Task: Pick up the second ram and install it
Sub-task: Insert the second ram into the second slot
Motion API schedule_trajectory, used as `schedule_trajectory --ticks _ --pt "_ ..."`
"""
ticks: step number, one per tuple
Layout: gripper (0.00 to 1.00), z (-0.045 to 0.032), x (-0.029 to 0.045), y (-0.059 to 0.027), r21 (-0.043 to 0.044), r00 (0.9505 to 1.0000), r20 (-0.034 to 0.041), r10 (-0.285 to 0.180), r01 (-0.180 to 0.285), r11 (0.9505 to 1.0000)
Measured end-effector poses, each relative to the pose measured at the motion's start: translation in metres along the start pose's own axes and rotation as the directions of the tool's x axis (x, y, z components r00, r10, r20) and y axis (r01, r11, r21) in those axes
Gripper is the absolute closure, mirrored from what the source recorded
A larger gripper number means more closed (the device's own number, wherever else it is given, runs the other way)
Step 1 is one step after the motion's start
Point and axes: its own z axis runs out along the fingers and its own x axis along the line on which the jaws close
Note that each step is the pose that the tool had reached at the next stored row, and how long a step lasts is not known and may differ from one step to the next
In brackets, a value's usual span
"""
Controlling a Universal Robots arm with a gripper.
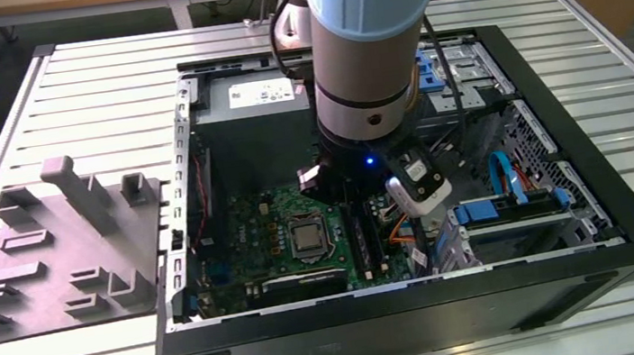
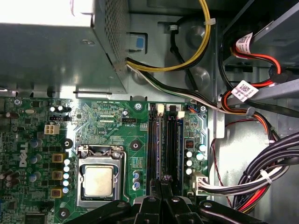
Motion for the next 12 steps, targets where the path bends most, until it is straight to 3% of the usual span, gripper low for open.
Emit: schedule_trajectory --ticks 12 --pt "0.89 0.0010 0.0003 0.0000 -0.0002 1.0000 0.0000 0.000 0.000 1.0000"
